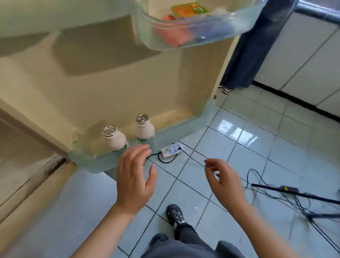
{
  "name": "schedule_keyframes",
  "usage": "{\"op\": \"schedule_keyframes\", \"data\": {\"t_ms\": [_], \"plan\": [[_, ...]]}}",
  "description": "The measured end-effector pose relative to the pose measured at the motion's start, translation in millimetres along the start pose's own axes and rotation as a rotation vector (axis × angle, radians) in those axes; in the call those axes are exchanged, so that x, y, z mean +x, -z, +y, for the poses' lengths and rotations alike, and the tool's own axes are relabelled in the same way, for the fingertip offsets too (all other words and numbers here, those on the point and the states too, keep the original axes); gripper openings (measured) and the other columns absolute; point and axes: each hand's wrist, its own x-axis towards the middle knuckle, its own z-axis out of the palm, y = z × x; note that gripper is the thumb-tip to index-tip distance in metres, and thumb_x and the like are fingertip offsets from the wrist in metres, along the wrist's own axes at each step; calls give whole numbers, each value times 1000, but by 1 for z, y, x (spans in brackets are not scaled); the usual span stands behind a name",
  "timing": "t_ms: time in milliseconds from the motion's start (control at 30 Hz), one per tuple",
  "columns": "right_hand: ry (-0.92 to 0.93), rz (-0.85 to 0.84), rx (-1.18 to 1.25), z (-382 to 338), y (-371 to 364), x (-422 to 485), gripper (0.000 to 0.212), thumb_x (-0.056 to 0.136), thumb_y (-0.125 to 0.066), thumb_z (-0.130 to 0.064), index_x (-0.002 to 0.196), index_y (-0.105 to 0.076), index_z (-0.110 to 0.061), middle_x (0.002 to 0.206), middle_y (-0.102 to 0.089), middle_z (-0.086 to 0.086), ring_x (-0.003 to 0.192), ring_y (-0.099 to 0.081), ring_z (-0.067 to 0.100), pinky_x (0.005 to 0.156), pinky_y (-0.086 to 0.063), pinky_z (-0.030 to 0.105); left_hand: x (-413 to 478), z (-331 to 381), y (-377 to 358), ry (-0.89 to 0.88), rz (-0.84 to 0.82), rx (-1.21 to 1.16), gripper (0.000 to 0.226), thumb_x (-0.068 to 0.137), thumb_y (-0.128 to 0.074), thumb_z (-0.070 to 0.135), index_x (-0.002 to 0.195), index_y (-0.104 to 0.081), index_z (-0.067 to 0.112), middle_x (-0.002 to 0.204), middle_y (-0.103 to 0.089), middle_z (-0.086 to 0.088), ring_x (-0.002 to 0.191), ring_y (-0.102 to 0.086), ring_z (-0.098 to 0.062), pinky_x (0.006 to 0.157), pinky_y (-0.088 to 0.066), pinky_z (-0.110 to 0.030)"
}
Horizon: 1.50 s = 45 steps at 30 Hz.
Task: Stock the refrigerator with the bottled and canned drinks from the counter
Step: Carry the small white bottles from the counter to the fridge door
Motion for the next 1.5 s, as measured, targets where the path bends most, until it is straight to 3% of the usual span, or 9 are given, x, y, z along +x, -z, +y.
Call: {"op": "schedule_keyframes", "data": {"t_ms": [267,400,567,733,833,967,1167,1333,1500], "plan": [[-790,64,-2,109,6,-197,19,93,-54,-25,109,-64,-20,105,-68,-4,91,-63,15,83,-47,31,-80,45,-113,339,-1366,-120,37,93,-55,28,127,-51,14,127,-55,-3,111,-54,-17,91,-40,-26],[-1141,44,59,132,-10,-298,24,93,-51,-28,113,-63,-20,110,-68,-3,103,-62,19,86,-44,28,-137,70,-129,201,-1735,38,41,94,-52,35,130,-49,15,128,-57,-1,113,-56,-18,97,-43,-29],[-1408,11,236,140,-32,-401,27,97,-41,-29,73,-51,-23,92,-64,4,96,-60,24,69,-37,28,-196,93,-124,-9,-2105,254,32,93,-50,34,116,-56,14,119,-62,-7,110,-57,-23,83,-41,-25],[-1518,75,369,153,-37,-471,30,98,-39,-34,74,-52,-23,68,-56,-7,68,-54,14,55,-35,24,-226,131,-140,6,-2101,296,17,87,-52,25,70,-54,25,73,-58,5,70,-55,-10,62,-40,-24],[-1544,95,462,174,-25,-512,22,97,-39,-38,88,-56,-28,80,-61,-10,74,-56,8,63,-43,23,-246,162,-162,-26,-2059,389,8,89,-54,31,84,-53,25,94,-63,3,90,-58,-15,72,-43,-23],[-1540,79,489,220,1,-582,36,97,-39,-35,94,-63,-7,81,-60,-3,72,-53,10,66,-40,28,-285,226,-197,-205,-2053,531,37,93,-49,35,125,-51,16,128,-58,-4,117,-54,-19,89,-39,-21],[-1596,258,509,294,68,-675,25,97,-42,-27,80,-56,-15,73,-56,-1,64,-49,9,61,-37,25,-362,375,-248,-336,-2011,437,36,93,-48,37,123,-53,16,127,-59,-5,117,-54,-22,91,-41,-24],[-1675,366,614,323,103,-720,24,95,-43,-19,71,-46,-19,71,-48,4,69,-46,15,66,-32,27,-405,491,-273,-653,-2067,338,36,91,-49,37,122,-54,20,124,-61,0,114,-56,-19,91,-41,-25],[-1744,361,734,353,129,-743,32,96,-43,-22,95,-64,2,101,-65,20,94,-64,25,81,-49,37,-432,563,-327,-839,-2073,408,32,92,-49,35,118,-57,19,122,-61,-1,113,-56,-19,90,-42,-25]]}}
